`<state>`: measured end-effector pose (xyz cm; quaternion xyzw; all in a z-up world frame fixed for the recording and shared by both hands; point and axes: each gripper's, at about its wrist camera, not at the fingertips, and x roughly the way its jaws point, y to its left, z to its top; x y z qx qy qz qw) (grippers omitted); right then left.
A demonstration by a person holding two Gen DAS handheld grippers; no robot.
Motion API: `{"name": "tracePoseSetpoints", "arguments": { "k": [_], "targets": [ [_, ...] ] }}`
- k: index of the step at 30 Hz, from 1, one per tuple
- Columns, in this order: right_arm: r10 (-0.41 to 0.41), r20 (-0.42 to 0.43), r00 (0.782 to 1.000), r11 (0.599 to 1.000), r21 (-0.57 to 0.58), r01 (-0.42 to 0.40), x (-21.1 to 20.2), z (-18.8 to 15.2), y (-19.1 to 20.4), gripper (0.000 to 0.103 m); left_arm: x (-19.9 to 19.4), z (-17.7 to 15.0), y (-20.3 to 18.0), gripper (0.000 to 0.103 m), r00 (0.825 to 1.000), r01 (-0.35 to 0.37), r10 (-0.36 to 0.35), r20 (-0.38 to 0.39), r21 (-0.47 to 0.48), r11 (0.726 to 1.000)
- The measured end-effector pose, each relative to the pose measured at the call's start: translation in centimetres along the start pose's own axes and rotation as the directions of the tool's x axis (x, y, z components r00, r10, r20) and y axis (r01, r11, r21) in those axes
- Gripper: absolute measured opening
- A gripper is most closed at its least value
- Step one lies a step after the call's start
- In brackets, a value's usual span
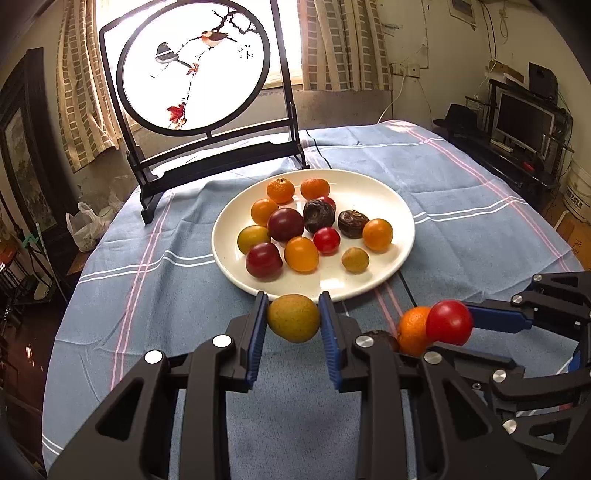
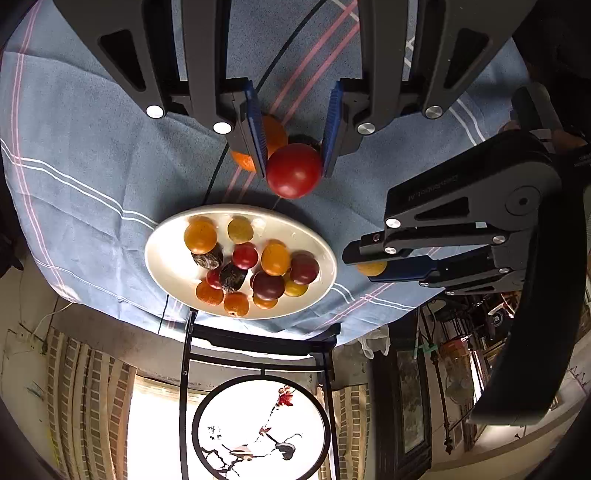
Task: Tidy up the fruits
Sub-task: 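Place the tomato and the yellow fruit on the white plate and release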
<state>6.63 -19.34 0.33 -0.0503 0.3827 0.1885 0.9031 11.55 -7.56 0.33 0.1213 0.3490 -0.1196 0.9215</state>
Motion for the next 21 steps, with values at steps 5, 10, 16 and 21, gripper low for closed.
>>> {"name": "tracePoseSetpoints", "arguments": {
  "k": [5,10,16,21],
  "targets": [
    [0.006,0.002,1.0,1.0,0.008,-0.006,0.7,1.0,-0.7,0.03,1.0,1.0,0.0,0.027,1.0,-0.008,0.008,-0.001,0.014,1.0],
    [0.011,-0.002,1.0,1.0,0.01,-0.011,1.4,1.8,-1.3,0.03,1.8,1.6,0.2,0.027,1.0,-0.014,0.014,-0.004,0.023,1.0],
    [0.012,-0.011,1.0,1.0,0.0,-0.012,2.2,2.5,-1.6,0.03,2.5,2.4,0.3,0.027,1.0,-0.022,0.023,-0.004,0.039,0.999],
    [-0.021,0.014,1.0,1.0,-0.013,0.021,2.3,4.7,-2.4,0.03,3.4,4.5,1.1,0.027,0.999,-0.032,0.031,0.027,0.032,0.999]
  ]
}}
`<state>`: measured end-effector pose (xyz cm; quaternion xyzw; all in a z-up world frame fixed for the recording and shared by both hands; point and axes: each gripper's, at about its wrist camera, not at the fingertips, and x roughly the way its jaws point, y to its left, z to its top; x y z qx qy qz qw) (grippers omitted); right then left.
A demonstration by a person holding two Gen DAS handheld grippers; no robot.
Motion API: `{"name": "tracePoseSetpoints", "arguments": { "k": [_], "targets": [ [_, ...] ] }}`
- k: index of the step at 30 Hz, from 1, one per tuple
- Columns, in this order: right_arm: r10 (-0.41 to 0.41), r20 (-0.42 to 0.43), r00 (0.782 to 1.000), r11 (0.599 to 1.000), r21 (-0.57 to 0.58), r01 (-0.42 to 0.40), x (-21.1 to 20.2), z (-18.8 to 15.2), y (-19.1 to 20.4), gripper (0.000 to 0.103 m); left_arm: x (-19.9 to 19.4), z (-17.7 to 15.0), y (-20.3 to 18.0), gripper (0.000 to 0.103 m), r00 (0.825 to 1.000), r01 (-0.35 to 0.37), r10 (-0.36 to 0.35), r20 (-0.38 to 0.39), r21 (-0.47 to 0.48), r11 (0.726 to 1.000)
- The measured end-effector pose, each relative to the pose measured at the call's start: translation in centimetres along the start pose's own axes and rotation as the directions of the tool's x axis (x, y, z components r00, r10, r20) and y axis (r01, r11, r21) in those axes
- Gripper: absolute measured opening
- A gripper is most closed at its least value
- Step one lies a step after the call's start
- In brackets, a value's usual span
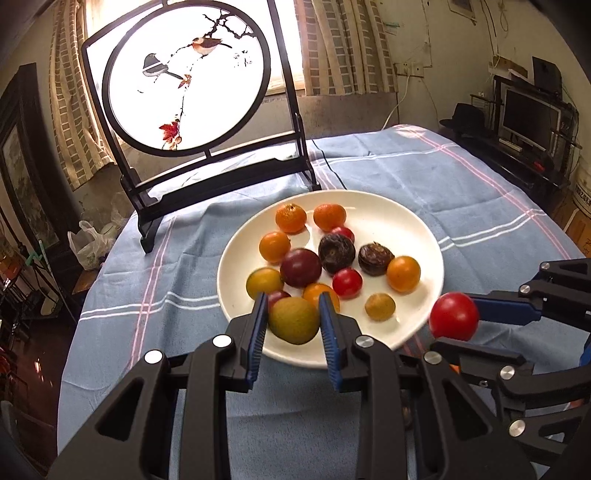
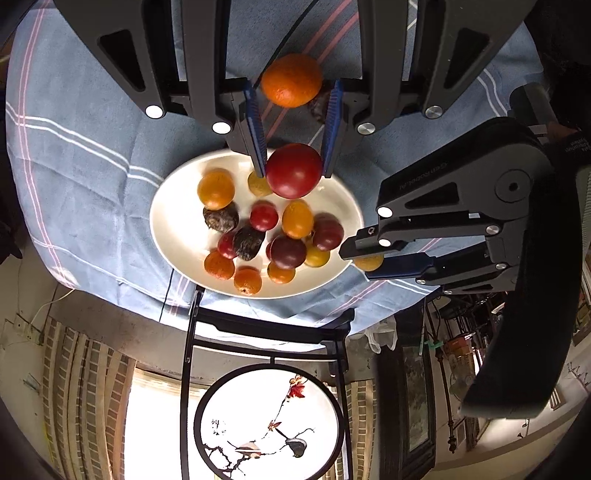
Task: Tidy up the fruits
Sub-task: 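Place the tomato and the yellow fruit on the white plate and release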
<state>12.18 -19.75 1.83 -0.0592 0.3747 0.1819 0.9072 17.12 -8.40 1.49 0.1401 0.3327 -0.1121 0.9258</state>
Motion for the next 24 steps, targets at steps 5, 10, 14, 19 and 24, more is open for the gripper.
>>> {"name": "tracePoseSetpoints", "arguments": {
  "k": [5,10,14,19,24],
  "targets": [
    [-0.043,0.036,0.998,0.998,0.037,0.042,1.0,3.5,-2.5,0.03,1.9,3.3,1.5,0.027,1.0,-0.001,0.002,0.016,-0.043,0.999],
    [-0.086,-0.003,0.996,0.992,0.095,0.086,4.9,5.8,-5.3,0.031,5.5,5.2,1.8,0.027,0.999,-0.03,0.029,-0.029,-0.05,0.998],
    [-0.097,-0.055,0.994,0.989,0.111,0.102,8.4,6.6,-6.1,0.042,7.6,5.1,2.3,0.035,0.997,-0.026,0.021,-0.075,-0.072,0.997],
    [-0.101,-0.026,0.995,0.989,0.106,0.103,8.1,7.0,-6.0,0.045,7.3,4.0,3.1,0.047,0.996,-0.047,0.041,-0.078,-0.079,0.996],
    [-0.087,0.03,0.996,0.992,0.092,0.084,3.9,7.0,-5.3,0.051,4.7,3.5,3.8,0.048,0.998,-0.039,0.035,-0.043,-0.099,0.994]
  ]
}}
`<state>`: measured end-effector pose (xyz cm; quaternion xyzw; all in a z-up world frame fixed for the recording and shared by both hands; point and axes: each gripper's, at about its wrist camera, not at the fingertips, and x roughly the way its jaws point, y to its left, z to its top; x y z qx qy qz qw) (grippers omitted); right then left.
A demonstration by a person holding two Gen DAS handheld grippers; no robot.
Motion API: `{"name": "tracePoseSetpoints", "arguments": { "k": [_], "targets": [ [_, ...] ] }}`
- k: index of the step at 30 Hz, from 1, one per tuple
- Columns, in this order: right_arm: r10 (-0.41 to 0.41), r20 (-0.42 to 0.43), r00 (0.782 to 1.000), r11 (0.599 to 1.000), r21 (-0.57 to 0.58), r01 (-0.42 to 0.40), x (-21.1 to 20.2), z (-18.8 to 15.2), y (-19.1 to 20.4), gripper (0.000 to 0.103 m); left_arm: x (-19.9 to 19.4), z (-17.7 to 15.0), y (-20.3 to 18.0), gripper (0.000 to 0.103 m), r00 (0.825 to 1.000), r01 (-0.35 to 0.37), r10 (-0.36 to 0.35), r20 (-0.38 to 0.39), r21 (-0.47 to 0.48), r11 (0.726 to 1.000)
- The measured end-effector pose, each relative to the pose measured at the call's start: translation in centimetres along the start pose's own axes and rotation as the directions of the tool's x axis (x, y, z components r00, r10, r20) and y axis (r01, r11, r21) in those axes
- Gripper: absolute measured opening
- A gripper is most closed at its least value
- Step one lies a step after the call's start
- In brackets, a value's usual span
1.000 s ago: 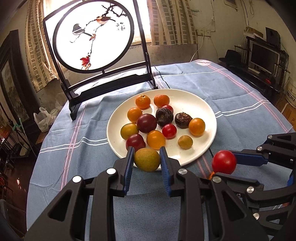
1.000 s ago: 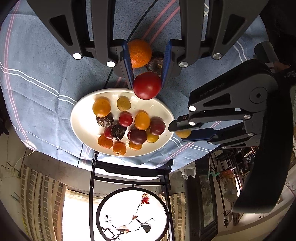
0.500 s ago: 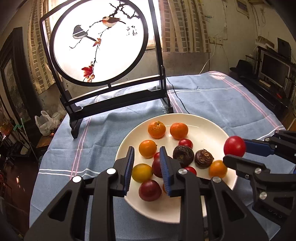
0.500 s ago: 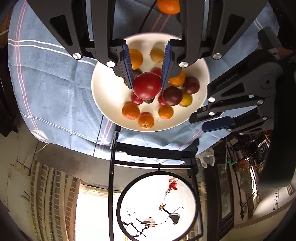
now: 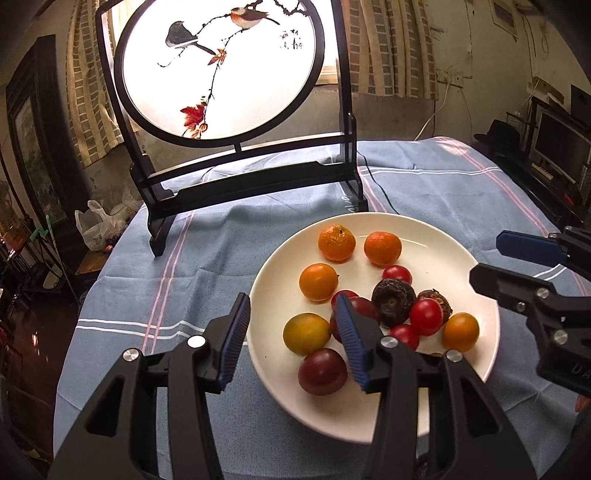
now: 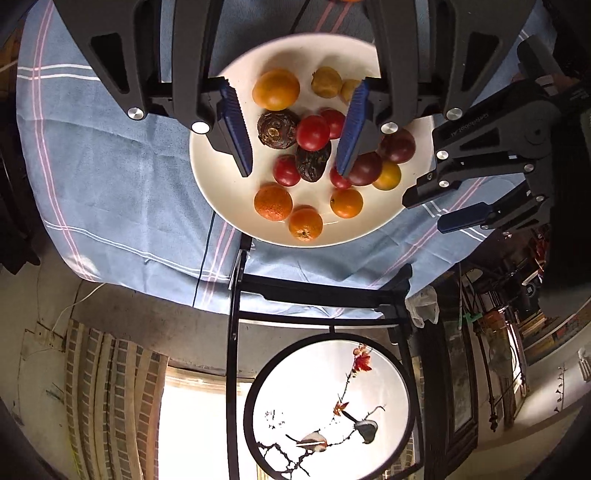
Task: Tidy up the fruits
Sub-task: 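Place the tomato and the yellow fruit on the white plate and release, then grasp the last orange with the right gripper while the left grasps a brown round fruit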
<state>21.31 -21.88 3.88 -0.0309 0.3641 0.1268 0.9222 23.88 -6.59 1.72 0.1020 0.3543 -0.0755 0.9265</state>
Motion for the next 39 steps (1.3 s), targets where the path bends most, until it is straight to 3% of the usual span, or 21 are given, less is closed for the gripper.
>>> {"name": "tracePoseSetpoints", "arguments": {
  "k": [4,11,15,26,28,29,33,37,39],
  "targets": [
    [0.05,0.012,0.999,0.998,-0.03,-0.049,-3.9,-2.5,0.6,0.064,-3.2,-2.2,-0.7,0.064,0.999,0.018,-0.02,0.041,0.038,0.999],
    [0.083,-0.12,0.989,0.992,-0.084,-0.094,-5.2,-11.1,2.0,0.065,-6.1,-8.3,-2.0,0.064,0.995,0.101,-0.099,-0.02,0.085,0.991],
    [0.089,-0.169,0.981,0.993,-0.062,-0.101,-4.0,-13.7,1.8,0.065,-6.7,-10.9,-2.2,0.065,0.988,0.146,-0.142,-0.059,0.06,0.987],
    [0.155,-0.196,0.968,0.987,-0.015,-0.161,-1.3,-13.8,2.1,0.065,-6.5,-13.8,-3.9,0.065,0.976,0.194,-0.182,-0.117,0.096,0.976],
    [0.183,-0.207,0.961,0.982,-0.008,-0.188,-0.8,-13.6,2.3,0.046,-6.4,-13.8,-4.0,0.065,0.976,0.195,-0.183,-0.122,0.1,0.976],
    [0.183,-0.208,0.961,0.982,-0.002,-0.187,-0.8,-13.5,2.5,0.045,-6.3,-13.8,-4.1,0.065,0.975,0.197,-0.184,-0.125,0.102,0.975],
    [0.154,-0.204,0.967,0.985,-0.044,-0.166,-1.9,-13.7,3.3,0.045,-6.4,-13.7,-4.9,0.065,0.975,0.203,-0.187,-0.123,0.129,0.971],
    [0.025,-0.167,0.986,0.994,-0.099,-0.042,-3.8,-14.0,3.4,0.045,-5.5,-13.0,-6.8,0.065,0.976,0.196,-0.177,-0.123,0.16,0.967],
    [0.004,-0.159,0.987,0.995,-0.099,-0.02,-4.6,-14.1,3.1,0.045,-4.7,-12.7,-7.8,0.065,0.977,0.191,-0.171,-0.128,0.165,0.968]
  ]
}}
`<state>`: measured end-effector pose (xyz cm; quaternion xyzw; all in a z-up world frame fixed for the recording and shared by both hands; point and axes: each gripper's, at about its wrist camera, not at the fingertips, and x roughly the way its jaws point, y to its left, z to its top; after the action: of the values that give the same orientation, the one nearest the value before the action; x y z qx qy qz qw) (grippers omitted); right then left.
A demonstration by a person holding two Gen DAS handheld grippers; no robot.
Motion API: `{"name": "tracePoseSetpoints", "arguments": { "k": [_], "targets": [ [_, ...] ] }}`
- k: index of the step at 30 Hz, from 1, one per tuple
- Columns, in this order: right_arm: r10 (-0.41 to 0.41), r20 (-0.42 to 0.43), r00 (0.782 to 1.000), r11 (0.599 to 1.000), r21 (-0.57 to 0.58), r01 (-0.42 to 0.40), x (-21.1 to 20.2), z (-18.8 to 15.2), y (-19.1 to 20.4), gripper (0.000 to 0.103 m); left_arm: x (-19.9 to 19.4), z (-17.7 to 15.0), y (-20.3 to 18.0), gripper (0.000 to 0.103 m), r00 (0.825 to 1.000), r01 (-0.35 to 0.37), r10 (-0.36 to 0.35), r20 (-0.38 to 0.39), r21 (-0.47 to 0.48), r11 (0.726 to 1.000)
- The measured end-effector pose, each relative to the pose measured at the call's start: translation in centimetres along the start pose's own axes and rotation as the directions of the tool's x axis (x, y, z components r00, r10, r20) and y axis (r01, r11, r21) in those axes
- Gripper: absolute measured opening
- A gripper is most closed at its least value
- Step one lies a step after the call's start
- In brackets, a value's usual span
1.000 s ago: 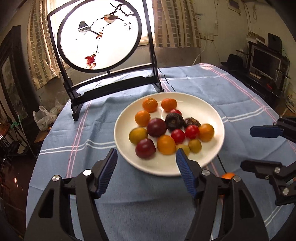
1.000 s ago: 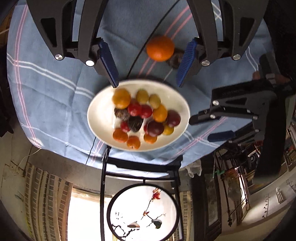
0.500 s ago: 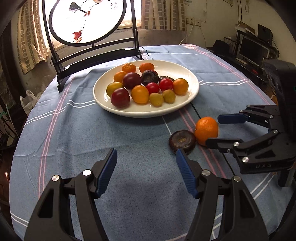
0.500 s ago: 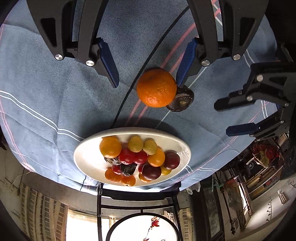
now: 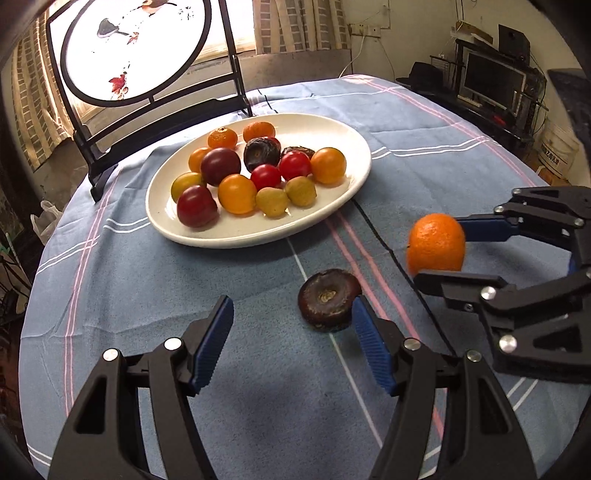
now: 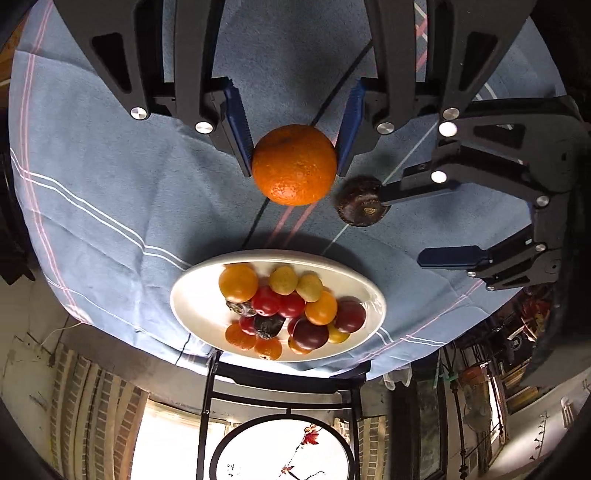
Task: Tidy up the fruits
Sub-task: 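Grasp the last orange with the right gripper while the left grasps a brown round fruit, then carry the orange and the brown fruit onto the plate and release both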
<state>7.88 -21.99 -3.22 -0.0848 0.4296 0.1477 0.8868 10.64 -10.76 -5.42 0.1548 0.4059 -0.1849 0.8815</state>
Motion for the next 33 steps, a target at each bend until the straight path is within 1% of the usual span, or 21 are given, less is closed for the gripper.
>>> {"name": "tracePoseSetpoints", "arguments": {
  "k": [6,8,9,12,14,16,19,21,25,28,33],
  "targets": [
    [-0.029,-0.01,1.0,1.0,0.007,0.029,-0.9,-1.0,-0.4,0.045,2.1,1.3,-1.2,0.067,1.0,0.021,-0.021,-0.014,-0.011,1.0],
    [-0.022,-0.014,1.0,1.0,0.014,0.023,-1.0,-1.3,-0.6,0.045,2.4,1.2,-1.5,0.066,0.999,0.028,-0.028,-0.02,-0.003,1.0],
    [-0.021,-0.015,1.0,1.0,0.021,0.021,-1.0,-1.4,-0.7,0.045,2.5,1.2,-1.6,0.063,0.999,0.034,-0.034,-0.023,0.003,0.999],
    [-0.015,-0.02,1.0,1.0,0.02,0.016,-1.0,-1.7,-0.6,0.045,2.6,1.1,-2.1,0.041,0.996,0.082,-0.082,-0.035,0.014,0.997],
    [-0.017,-0.02,1.0,1.0,0.02,0.017,-1.1,-1.9,-0.5,0.045,2.4,0.9,-2.5,0.04,0.998,0.063,-0.062,-0.031,0.035,0.997],
    [-0.011,-0.016,1.0,1.0,0.022,0.011,-1.4,-1.9,-0.3,0.045,2.0,0.6,-2.7,0.04,0.998,0.06,-0.059,-0.03,0.048,0.997],
    [-0.004,-0.004,1.0,1.0,0.019,0.004,-1.9,-2.0,0.0,0.045,1.1,0.2,-2.2,0.04,0.999,0.048,-0.047,-0.024,0.028,0.998],
    [0.005,0.0,1.0,1.0,0.015,-0.005,-2.2,-2.1,0.4,0.045,0.1,-0.2,-1.7,0.04,1.0,0.016,-0.015,-0.004,0.019,1.0],
    [0.021,0.005,1.0,1.0,0.006,-0.021,-2.5,-2.2,1.4,0.045,-1.6,-0.7,-0.2,0.04,1.0,-0.02,0.021,0.018,-0.025,0.999],
    [0.033,0.011,0.999,0.999,0.002,-0.033,-2.6,-2.2,2.3,0.045,-2.9,-0.8,0.7,0.04,0.997,-0.061,0.063,0.04,-0.048,0.997],
    [0.065,0.023,0.998,0.998,-0.002,-0.065,-3.0,-1.9,3.8,0.045,-4.7,-1.2,1.9,0.04,0.993,-0.099,0.104,0.063,-0.077,0.992]
  ]
}}
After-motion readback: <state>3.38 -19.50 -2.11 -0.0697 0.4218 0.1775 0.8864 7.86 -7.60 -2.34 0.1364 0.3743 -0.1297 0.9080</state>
